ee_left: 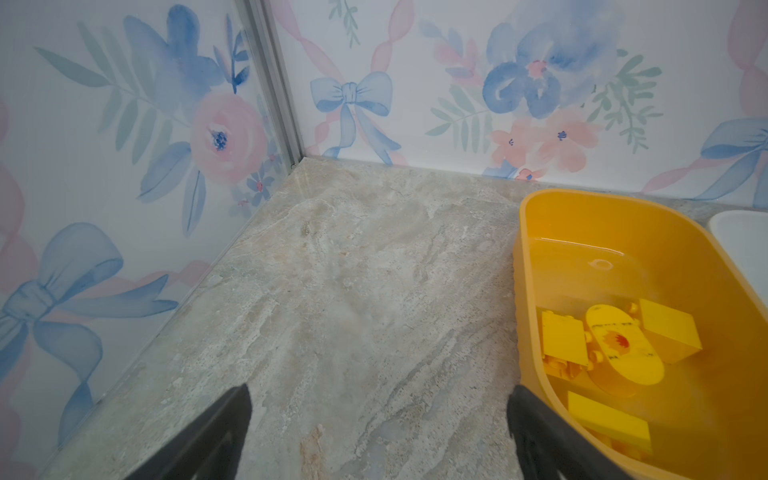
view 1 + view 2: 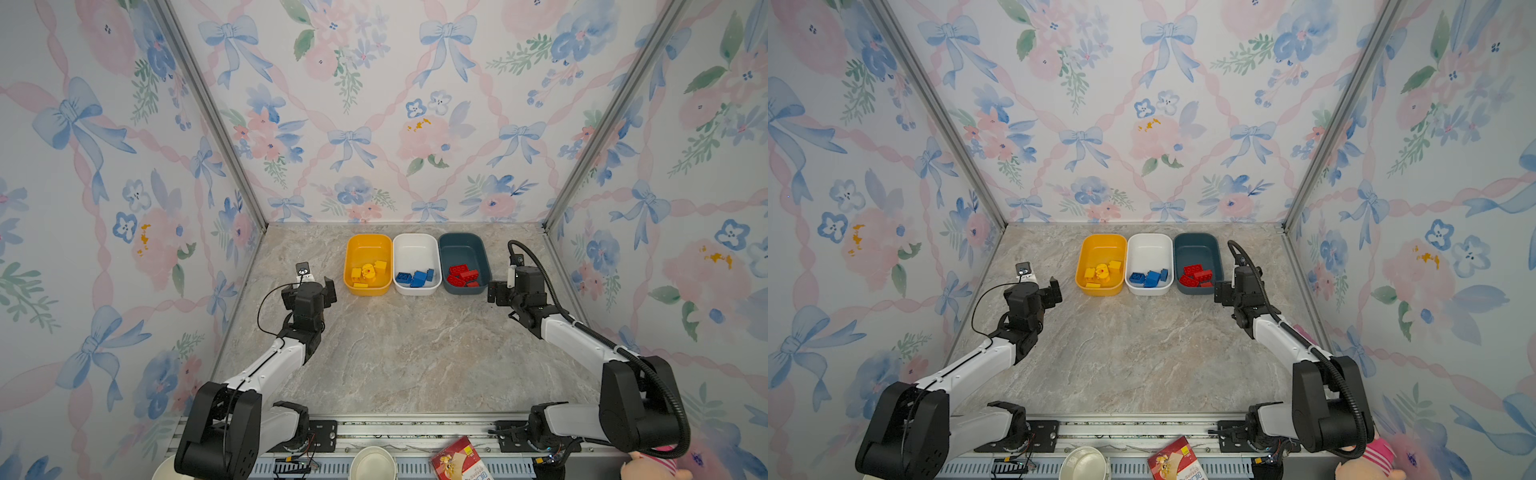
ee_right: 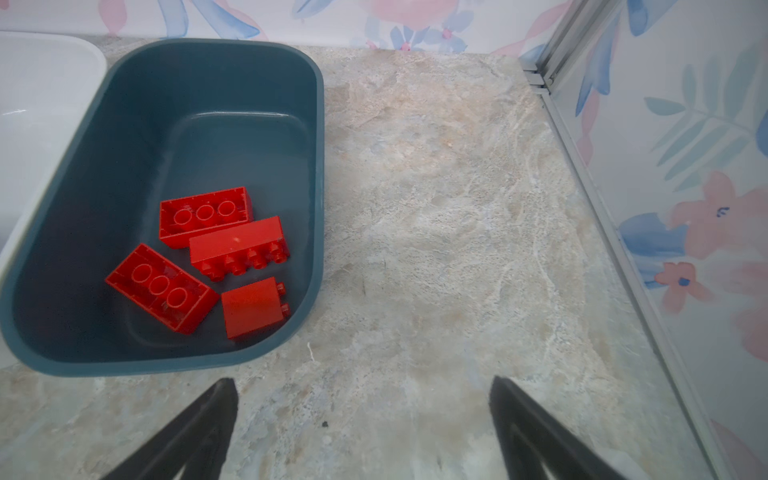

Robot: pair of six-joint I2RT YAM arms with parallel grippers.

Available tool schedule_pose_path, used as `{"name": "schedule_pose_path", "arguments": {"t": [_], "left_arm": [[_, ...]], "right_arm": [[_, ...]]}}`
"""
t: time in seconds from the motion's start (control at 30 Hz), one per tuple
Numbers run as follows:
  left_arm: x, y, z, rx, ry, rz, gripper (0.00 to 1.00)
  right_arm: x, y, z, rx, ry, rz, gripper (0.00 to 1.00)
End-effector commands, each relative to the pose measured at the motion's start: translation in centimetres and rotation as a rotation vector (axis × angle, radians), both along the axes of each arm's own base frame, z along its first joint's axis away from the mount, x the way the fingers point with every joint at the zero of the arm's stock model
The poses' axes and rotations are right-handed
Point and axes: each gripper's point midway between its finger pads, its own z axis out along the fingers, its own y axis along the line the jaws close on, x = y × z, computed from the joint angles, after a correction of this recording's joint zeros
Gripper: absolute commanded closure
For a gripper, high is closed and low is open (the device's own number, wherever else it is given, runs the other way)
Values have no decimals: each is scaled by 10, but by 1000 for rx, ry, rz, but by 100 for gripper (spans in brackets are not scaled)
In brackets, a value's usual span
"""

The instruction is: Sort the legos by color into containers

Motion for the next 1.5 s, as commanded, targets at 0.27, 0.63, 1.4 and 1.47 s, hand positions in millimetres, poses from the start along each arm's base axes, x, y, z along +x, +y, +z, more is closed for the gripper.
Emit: {"name": "schedule_pose_path", "arguments": {"t": [0.27,0.63,1.4,1.47], "left_arm": [[-12,14,12,5,-210,-1,3],[-8,11,-14,16,-231,-30,4],[-4,13,-27,28,-223,-3,2],[-4,13,-27,27,-225,-4,2]], "right_arm": [[16,-8,3,-1,-179,18,3],[12,-6,-17,17,-232,42,3],[7,-16,-25,-1,-281,-28,3],[8,-16,-25,-2,-280,-27,3]]}}
